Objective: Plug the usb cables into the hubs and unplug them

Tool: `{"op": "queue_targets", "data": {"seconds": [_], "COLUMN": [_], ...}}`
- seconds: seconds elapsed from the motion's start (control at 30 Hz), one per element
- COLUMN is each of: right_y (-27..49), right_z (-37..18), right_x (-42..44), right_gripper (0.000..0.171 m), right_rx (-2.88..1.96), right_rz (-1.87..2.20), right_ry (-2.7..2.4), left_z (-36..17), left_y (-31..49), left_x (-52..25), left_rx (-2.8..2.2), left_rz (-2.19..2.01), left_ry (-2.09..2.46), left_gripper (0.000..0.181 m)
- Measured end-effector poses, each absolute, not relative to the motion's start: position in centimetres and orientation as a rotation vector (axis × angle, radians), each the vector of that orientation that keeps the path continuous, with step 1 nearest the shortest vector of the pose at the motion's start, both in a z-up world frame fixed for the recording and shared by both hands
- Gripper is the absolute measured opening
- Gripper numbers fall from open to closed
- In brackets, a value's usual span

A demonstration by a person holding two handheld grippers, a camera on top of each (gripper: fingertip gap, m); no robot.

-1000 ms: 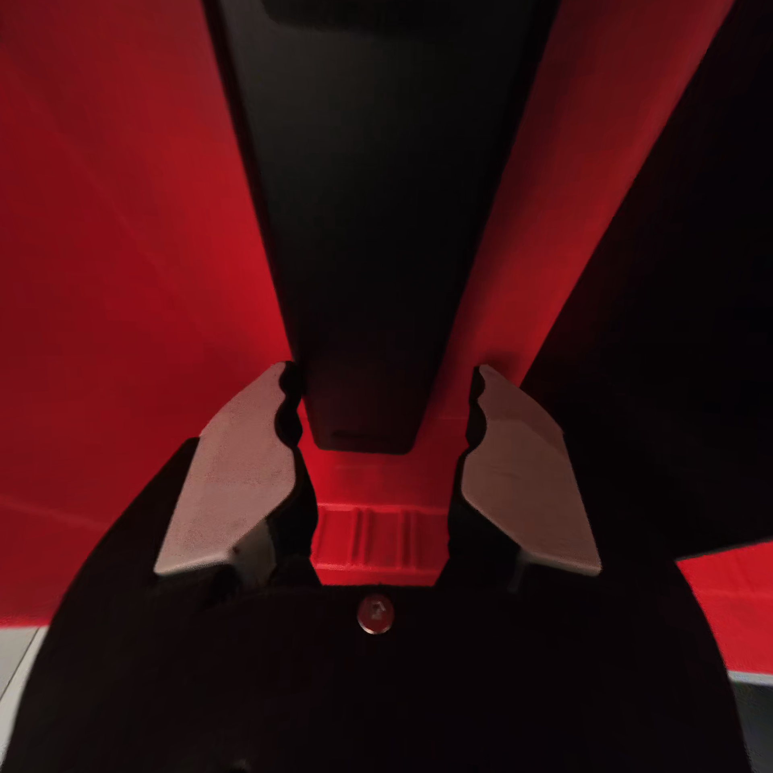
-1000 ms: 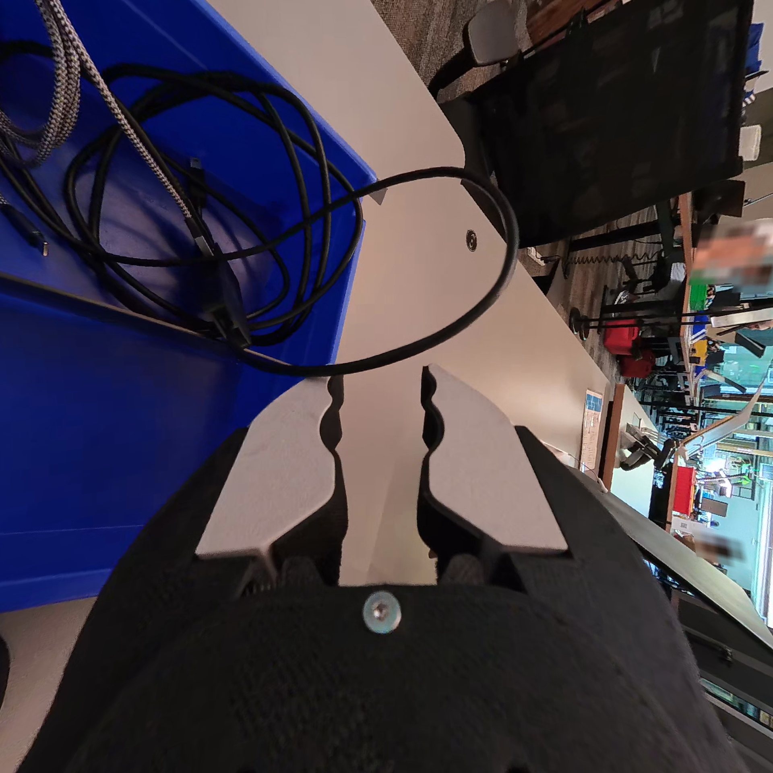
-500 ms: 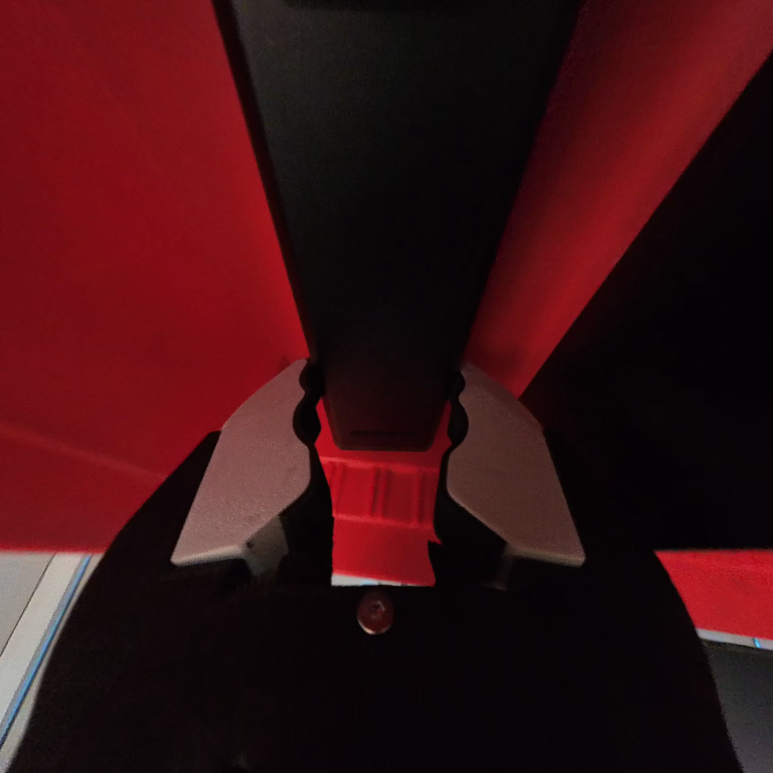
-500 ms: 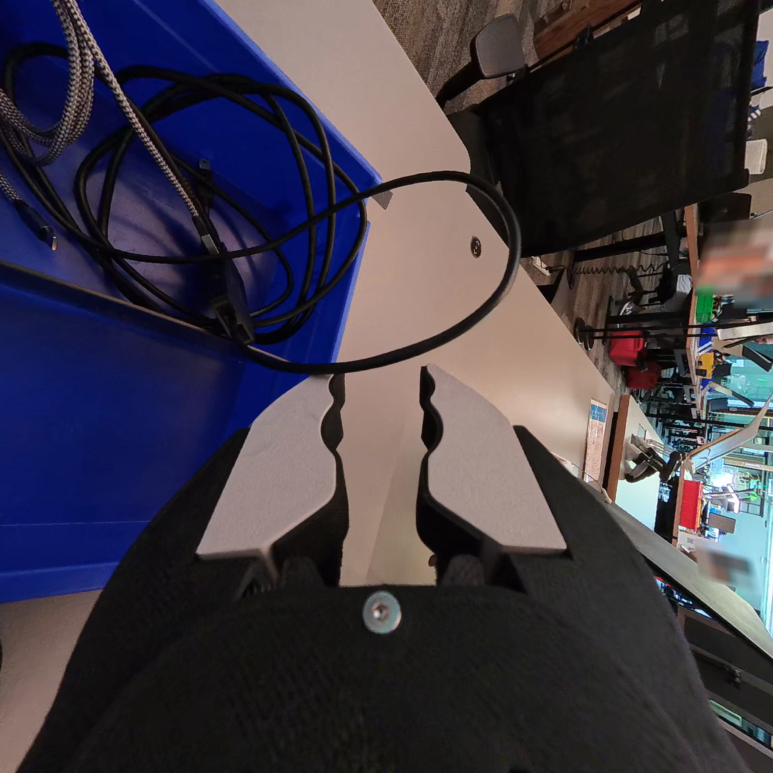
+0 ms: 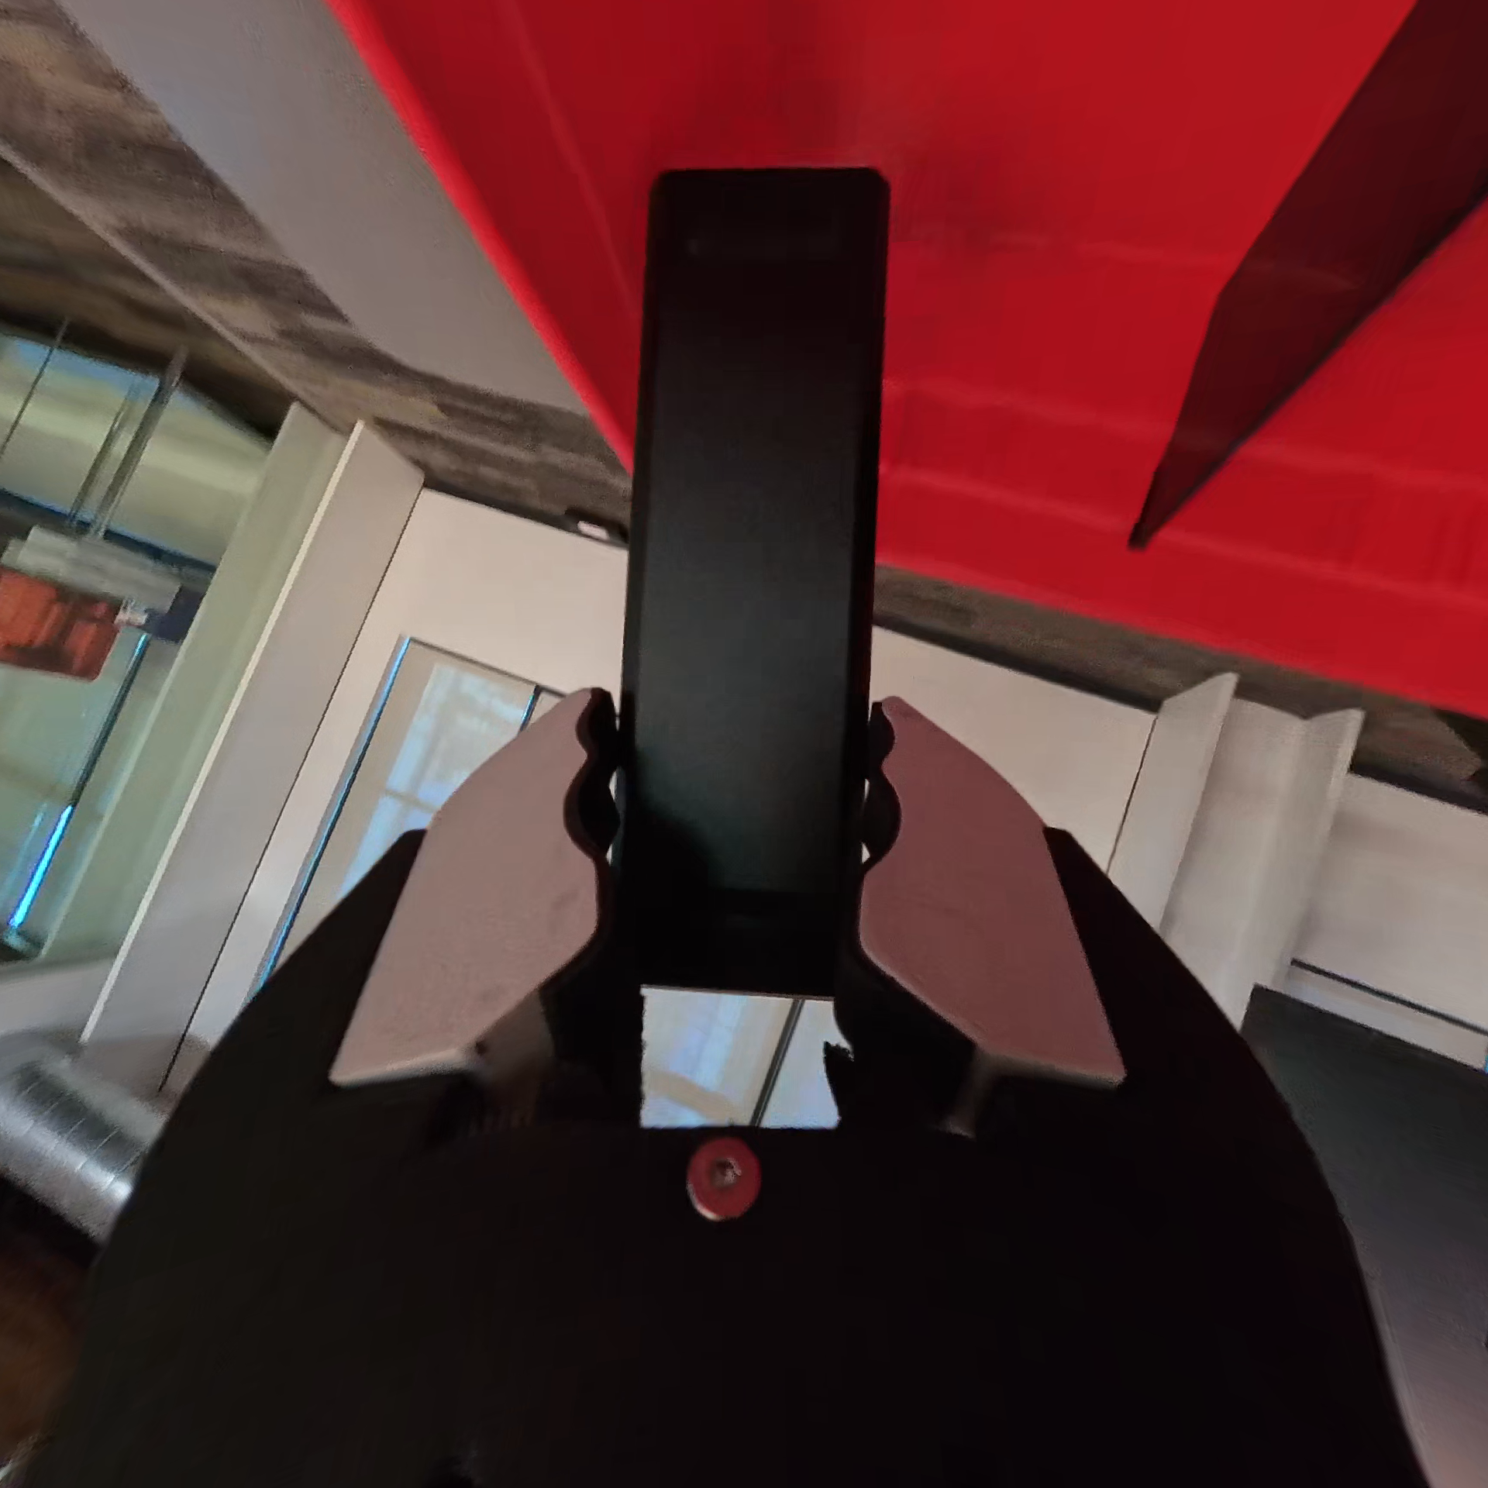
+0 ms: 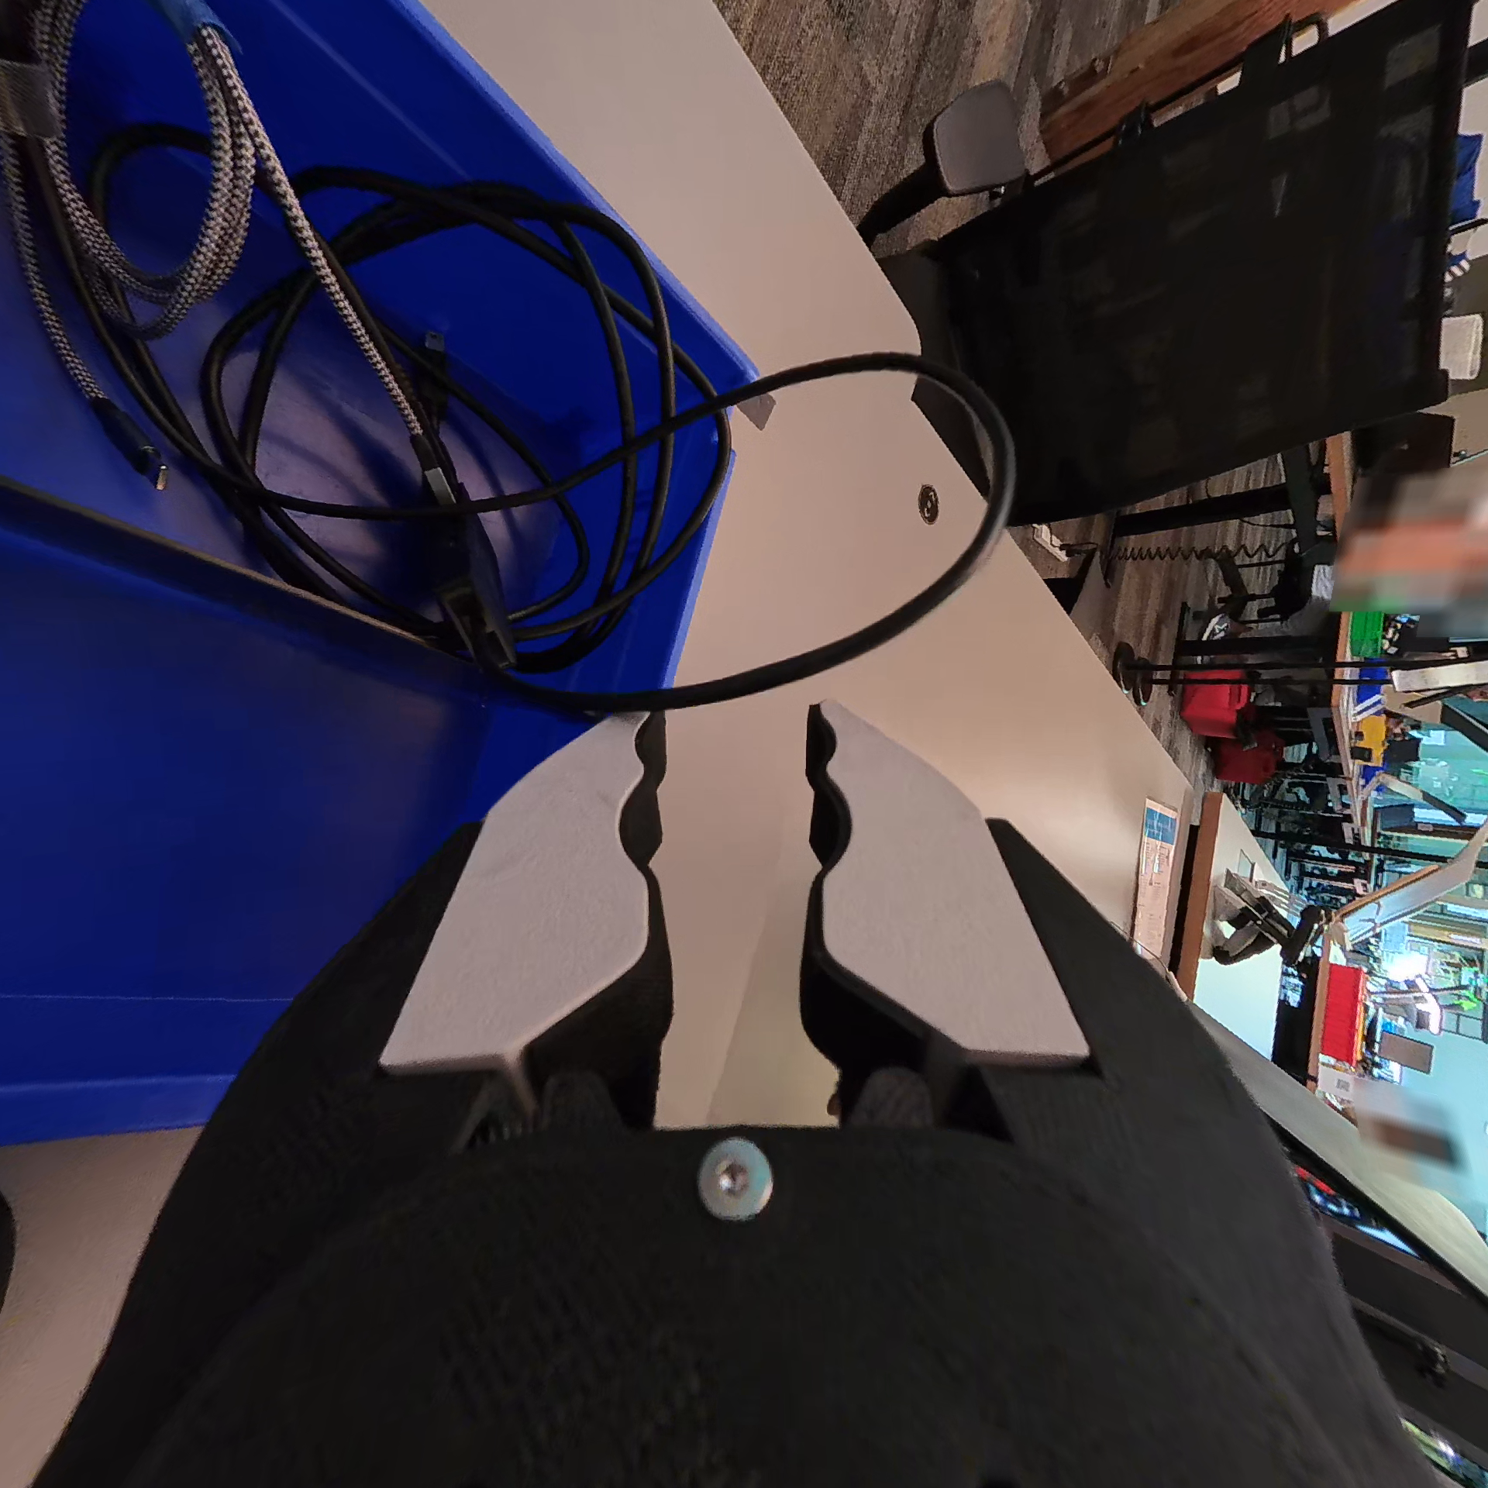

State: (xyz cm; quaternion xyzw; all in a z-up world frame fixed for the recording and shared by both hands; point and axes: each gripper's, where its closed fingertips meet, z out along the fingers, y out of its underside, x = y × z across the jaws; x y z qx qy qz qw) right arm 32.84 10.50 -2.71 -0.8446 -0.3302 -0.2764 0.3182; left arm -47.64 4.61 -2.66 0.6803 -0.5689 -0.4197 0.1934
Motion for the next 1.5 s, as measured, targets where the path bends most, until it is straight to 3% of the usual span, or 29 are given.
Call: {"op": "queue_targets", "data": {"seconds": [0.27, 0.37, 0.63, 0.8, 0.97, 1.23, 1.3, 1.37, 1.5], "right_y": [9.7, 9.2, 8.3, 7.7, 7.3, 7.4, 7.5, 7.4, 6.5], "right_z": [-1.7, -1.4, -0.4, -1.3, -0.3, 1.3, 2.5, 4.2, 8.9], "right_x": [32.6, 32.3, 32.2, 33.6, 33.9, 34.3, 33.8, 32.8, 26.5], "right_gripper": [0.034, 0.034, 0.029, 0.029, 0.029, 0.03, 0.037, 0.052, 0.055], "right_rx": [-2.175, -2.155, -2.102, -2.144, -2.094, -2.046, -2.013, -1.961, -1.733], "right_rz": [-0.641, -0.616, -0.536, -0.533, -0.466, -0.475, -0.514, -0.567, -0.471], "right_ry": [-0.859, -0.878, -0.876, -0.877, -0.843, -0.773, -0.751, -0.721, -0.723], "left_z": [5.3, 5.9, 0.7, -6.3, -11.6, -17.3, -18.5, -18.8, -16.1], "left_y": [2.9, 2.7, 3.0, 2.9, 2.1, -0.5, -0.8, -0.7, -0.7], "left_x": [-41.1, -36.1, -22.4, -16.0, -15.2, -15.8, -14.9, -13.6, -12.1], "left_rx": [1.864, 1.927, 1.893, 2.022, 2.055, 2.721, 2.843, 3.011, 3.309], "left_rz": [-1.349, -1.327, -1.242, -0.974, -0.864, -0.474, -0.323, -0.108, 0.291], "left_ry": [-1.598, -1.681, -1.976, -2.097, -2.131, -1.789, -1.787, -1.746, -1.663], "left_gripper": [0.059, 0.059, 0.059, 0.059, 0.059, 0.059, 0.059, 0.059, 0.058]}}
